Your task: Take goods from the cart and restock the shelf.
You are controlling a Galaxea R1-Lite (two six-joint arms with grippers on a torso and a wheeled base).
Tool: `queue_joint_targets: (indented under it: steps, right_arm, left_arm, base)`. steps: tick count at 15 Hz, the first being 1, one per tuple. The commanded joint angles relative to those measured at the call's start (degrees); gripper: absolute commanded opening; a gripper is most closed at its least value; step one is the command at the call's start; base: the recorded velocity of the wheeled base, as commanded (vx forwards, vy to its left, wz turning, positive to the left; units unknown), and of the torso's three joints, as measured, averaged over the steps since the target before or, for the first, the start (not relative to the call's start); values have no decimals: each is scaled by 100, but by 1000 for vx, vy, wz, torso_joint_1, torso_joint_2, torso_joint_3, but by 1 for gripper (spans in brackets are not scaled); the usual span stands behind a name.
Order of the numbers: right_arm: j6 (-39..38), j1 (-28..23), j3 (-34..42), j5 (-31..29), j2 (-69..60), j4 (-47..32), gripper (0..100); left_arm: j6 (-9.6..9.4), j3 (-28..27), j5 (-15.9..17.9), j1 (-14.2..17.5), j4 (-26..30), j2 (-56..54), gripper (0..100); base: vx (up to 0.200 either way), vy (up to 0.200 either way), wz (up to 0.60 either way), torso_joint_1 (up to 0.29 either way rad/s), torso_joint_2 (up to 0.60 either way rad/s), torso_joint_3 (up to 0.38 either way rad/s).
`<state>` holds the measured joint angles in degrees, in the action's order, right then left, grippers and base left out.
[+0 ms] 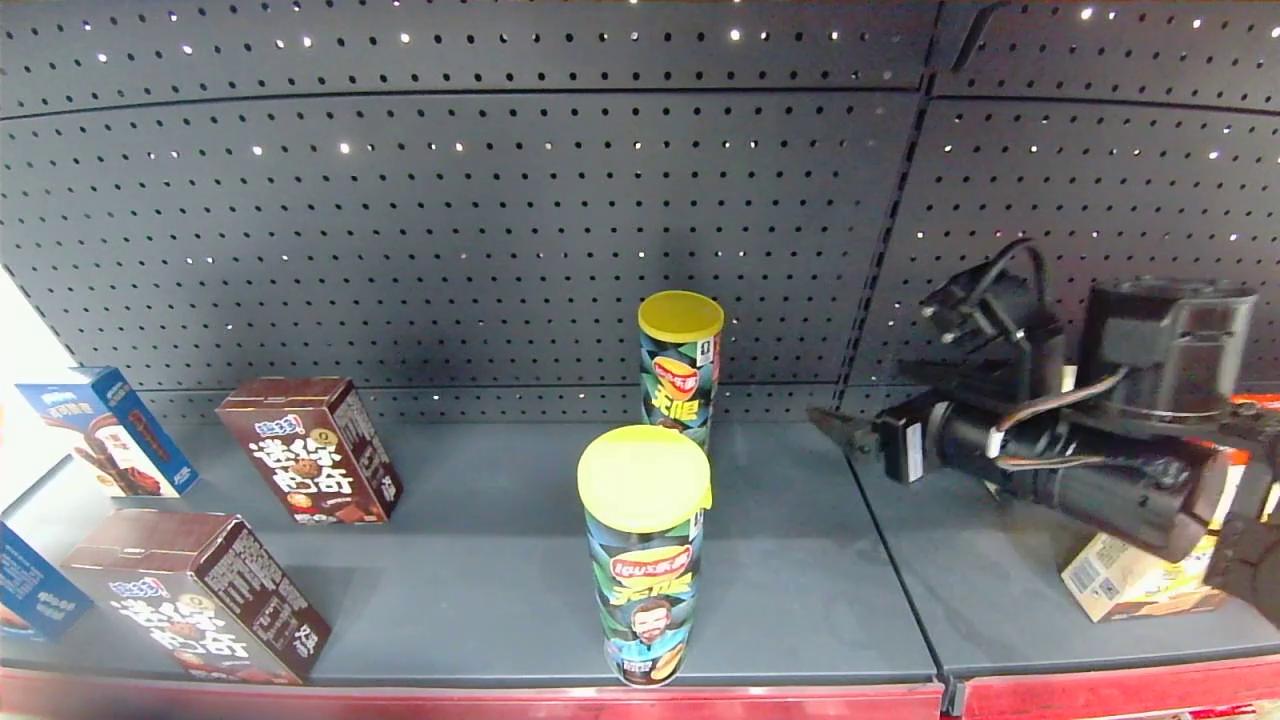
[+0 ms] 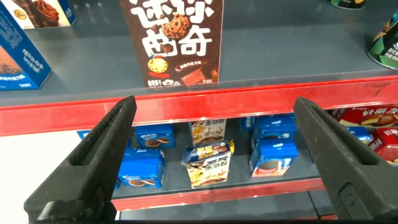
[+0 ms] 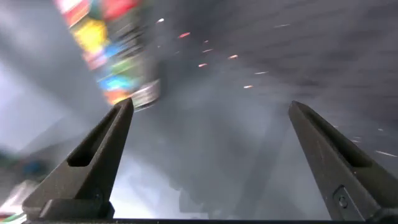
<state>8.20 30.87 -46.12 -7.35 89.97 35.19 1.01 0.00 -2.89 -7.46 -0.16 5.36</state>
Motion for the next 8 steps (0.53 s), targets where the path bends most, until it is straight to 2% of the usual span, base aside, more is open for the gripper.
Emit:
queue_joint_targets:
  steps: [1, 5, 6, 7, 8]
  right_arm:
    - [6, -714, 138, -12, -955, -83, 100]
    - [15, -1760, 894, 102, -3205, -39, 100]
    - [15, -1962, 999, 137, -3407, -39, 100]
    - [32, -2551, 1325, 489, -4163, -100, 100]
    - [-12, -2621, 1790, 551, -4708, -171, 100]
  left_arm:
    - [4, 0, -1, -1, -2, 9, 100]
    - [4, 0, -1, -1, -2, 9, 100]
    - [4, 0, -1, -1, -2, 9, 100]
    - [4, 0, -1, -1, -2, 9, 100]
    - [4, 0, -1, -1, -2, 9, 100]
  base:
    - [0, 0, 0, 0, 0, 0]
    - [0, 0, 0, 0, 0, 0]
    - [0, 0, 0, 0, 0, 0]
    - [0, 0, 0, 0, 0, 0]
    - [0, 0, 0, 0, 0, 0]
